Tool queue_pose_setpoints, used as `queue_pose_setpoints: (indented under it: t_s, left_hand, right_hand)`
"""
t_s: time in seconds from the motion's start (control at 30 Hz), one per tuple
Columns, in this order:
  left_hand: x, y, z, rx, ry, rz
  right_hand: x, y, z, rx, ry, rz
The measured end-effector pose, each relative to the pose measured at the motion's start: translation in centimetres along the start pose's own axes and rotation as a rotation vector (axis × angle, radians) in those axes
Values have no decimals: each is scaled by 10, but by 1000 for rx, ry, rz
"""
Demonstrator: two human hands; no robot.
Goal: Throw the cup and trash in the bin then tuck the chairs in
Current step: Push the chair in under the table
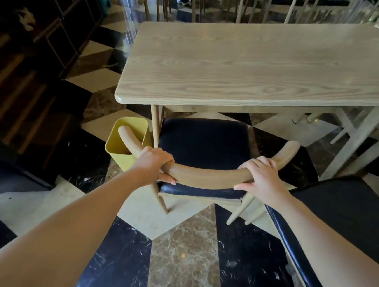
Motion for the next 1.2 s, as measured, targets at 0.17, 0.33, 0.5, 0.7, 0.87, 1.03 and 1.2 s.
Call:
queue_pose_setpoints:
  t_s: [0.17,0.33,0.5,0.7,0.87,1.03,1.2]
  left_hand:
    - [8,-24,-3,20,-40,-30]
    - [11,-45,0,43,-36,-23]
    - [16,-62,-6,67,-9,-19]
    - [17,-72,-10,49,-13,-19]
    - [14,-71,-9,64,-26,-30]
    - [13,-64,-4,118,-135,-2]
    - [6,-48,7,231,-189,66]
  right_hand:
    - [4,-23,14,5,6,-21]
    - [9,-44,28,16,26,-48]
    - [10,-63,33,20,40,-41]
    - [8,-72,40,46,44,-33]
    - [4,-72,40,59,102,-28]
    - [3,-67,40,4,227,2]
    - [-1,-53,36,-183,181,25]
Point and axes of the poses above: each hand's wrist, its own y-axis away from the middle knuckle, its own x-axis out of the back of the hand, z = x × y, the point moved 7 cm from there along -y, towards the middle knuckle, and after that the axes turned 3 degrees about -x, right-handed, at the moved point
